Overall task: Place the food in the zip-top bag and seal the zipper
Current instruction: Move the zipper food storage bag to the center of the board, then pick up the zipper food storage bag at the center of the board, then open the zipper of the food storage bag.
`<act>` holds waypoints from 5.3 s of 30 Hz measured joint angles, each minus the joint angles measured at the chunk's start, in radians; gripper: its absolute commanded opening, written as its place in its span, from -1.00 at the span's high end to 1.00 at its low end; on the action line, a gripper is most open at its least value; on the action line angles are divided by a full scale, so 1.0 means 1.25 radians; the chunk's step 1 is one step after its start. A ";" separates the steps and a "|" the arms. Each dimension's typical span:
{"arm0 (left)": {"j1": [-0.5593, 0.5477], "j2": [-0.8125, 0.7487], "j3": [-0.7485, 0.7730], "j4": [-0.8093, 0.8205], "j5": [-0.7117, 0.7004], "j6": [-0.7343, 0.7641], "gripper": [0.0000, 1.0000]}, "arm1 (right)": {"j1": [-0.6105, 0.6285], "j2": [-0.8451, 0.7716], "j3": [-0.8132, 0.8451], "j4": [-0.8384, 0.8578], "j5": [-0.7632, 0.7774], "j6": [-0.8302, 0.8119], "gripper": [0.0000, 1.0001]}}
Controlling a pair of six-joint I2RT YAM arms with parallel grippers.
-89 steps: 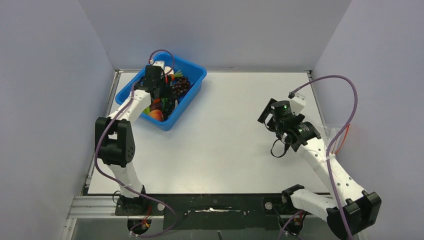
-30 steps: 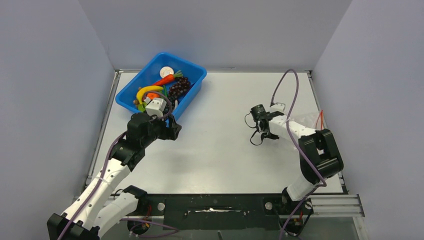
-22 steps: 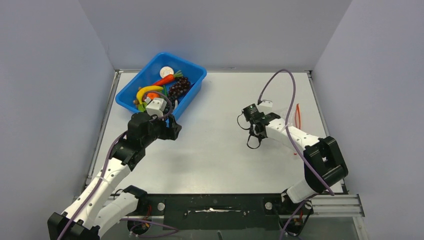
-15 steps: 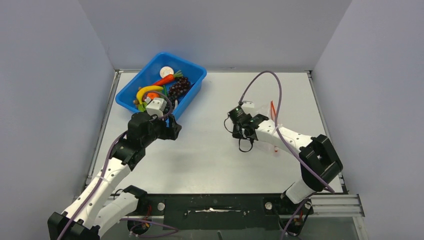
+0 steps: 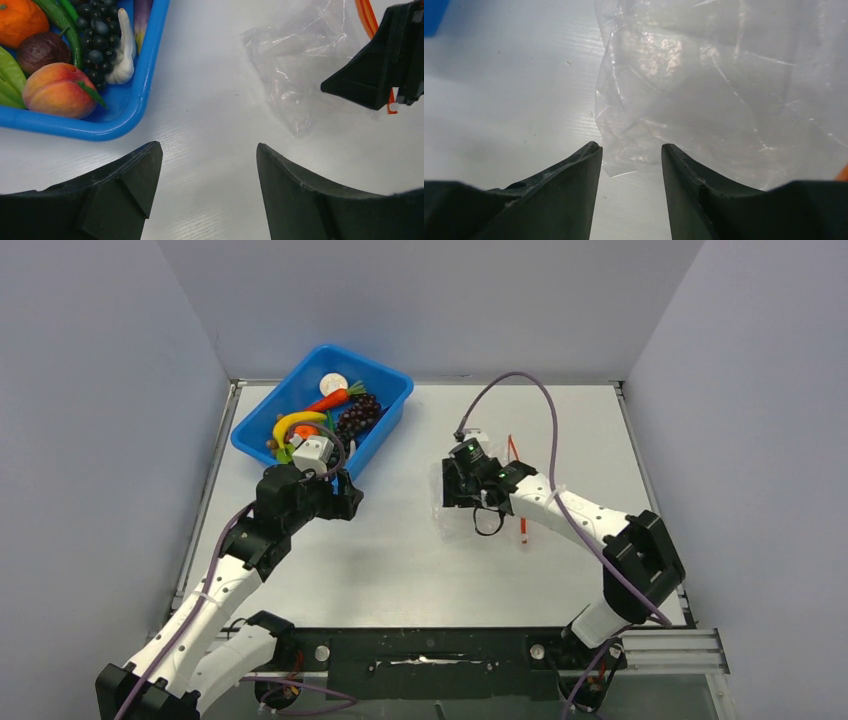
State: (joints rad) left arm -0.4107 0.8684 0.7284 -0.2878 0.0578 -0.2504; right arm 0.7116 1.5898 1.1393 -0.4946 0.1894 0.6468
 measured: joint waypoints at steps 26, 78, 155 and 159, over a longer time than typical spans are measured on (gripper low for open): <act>0.058 0.025 -0.004 0.017 0.066 -0.016 -0.36 | -0.498 -0.134 -0.146 0.123 -0.282 -0.199 0.19; -0.035 0.143 0.052 0.319 0.406 -0.378 -0.26 | -0.077 -0.336 -0.140 0.201 -0.282 0.189 1.00; -0.041 0.213 0.140 0.146 0.230 -0.265 1.00 | -0.075 -0.363 -0.139 0.057 0.049 0.141 1.00; -0.042 0.209 0.164 0.108 0.222 -0.239 1.00 | -0.080 -0.400 -0.137 0.054 0.042 0.123 1.00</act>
State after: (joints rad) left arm -0.4637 1.1301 0.9333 -0.1528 0.3355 -0.5491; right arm 0.6117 1.0897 0.9676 -0.4267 0.2413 0.8005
